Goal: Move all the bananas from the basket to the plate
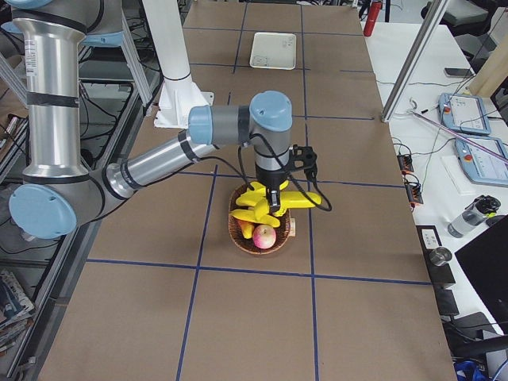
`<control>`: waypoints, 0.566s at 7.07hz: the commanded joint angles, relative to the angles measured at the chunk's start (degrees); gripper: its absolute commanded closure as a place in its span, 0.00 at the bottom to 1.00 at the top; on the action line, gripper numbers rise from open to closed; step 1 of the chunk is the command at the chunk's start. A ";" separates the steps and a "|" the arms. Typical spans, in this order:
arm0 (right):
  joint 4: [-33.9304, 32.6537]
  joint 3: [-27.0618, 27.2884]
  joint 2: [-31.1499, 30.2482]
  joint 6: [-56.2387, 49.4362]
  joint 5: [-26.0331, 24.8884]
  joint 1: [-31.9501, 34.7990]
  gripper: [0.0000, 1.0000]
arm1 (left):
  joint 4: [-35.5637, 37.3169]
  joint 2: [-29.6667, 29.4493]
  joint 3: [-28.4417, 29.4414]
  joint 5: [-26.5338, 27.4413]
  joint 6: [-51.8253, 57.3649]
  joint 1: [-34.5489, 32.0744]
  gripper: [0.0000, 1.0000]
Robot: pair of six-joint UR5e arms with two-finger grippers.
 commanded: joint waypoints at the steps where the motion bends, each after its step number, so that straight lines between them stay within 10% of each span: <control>1: -2.19 -0.52 11.67 7.98 4.18 -8.54 0.98 | -0.13 0.01 -0.18 -0.02 0.25 0.08 0.00; 4: 1.11 -0.44 25.41 29.95 5.68 -26.03 0.97 | -5.72 -1.47 0.17 -0.20 -1.75 0.17 0.00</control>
